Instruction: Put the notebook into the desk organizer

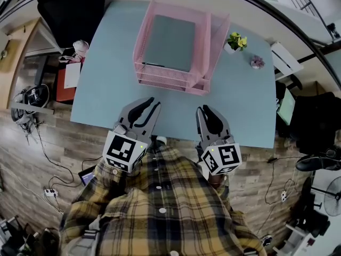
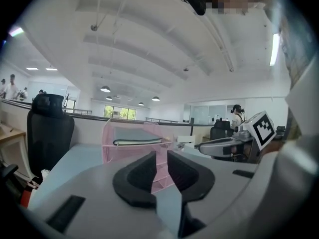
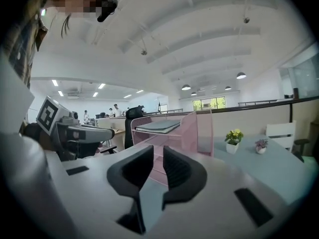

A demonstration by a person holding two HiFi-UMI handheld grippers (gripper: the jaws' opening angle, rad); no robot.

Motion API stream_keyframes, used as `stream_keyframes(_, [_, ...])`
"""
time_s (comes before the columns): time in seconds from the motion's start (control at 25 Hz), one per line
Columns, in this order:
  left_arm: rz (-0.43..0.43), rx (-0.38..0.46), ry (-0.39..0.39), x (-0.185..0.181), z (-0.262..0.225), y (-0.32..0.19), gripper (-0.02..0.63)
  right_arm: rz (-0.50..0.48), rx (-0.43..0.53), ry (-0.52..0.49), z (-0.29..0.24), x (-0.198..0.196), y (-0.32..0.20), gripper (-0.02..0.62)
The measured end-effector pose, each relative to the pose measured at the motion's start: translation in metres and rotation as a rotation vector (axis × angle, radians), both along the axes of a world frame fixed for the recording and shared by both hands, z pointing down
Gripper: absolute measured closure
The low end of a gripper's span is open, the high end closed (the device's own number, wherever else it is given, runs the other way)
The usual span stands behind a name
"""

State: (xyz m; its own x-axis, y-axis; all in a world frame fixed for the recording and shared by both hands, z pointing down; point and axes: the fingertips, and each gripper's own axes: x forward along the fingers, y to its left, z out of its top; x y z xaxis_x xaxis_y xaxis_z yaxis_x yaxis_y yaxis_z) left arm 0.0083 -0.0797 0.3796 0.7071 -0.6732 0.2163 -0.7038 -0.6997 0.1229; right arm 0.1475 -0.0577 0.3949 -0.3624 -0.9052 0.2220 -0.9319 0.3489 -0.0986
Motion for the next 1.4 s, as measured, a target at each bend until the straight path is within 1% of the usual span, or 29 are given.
stream_keyframes(0.2, [0.013,-0.029,-0.009,0.001,0.013,0.005,0.57,0.024,-0.001,-0.015,0.007,0.006,0.009,0.568])
stream_keyframes(0.32, [0.021,-0.051,0.001,0.001,0.019,0.01,0.599,0.037,-0.018,-0.03,0.015,0.009,0.014,0.573])
stream_keyframes(0.44, [0.029,-0.071,0.008,0.0,0.024,0.012,0.614,0.051,-0.026,-0.023,0.02,0.012,0.016,0.59])
stream_keyframes(0.6, [0.037,-0.09,0.021,0.002,0.032,0.013,0.614,0.051,-0.033,-0.028,0.026,0.014,0.017,0.592])
stream_keyframes(0.88, [0.039,-0.087,0.021,0.0,0.038,0.009,0.614,0.044,-0.077,-0.057,0.042,0.015,0.017,0.594])
stream_keyframes(1.08, [0.044,-0.096,0.017,0.0,0.042,0.007,0.614,0.03,-0.08,-0.041,0.043,0.01,0.014,0.594])
stream_keyframes(1.4, [0.042,-0.1,0.021,-0.001,0.042,0.005,0.614,0.027,-0.08,-0.052,0.043,0.007,0.011,0.594])
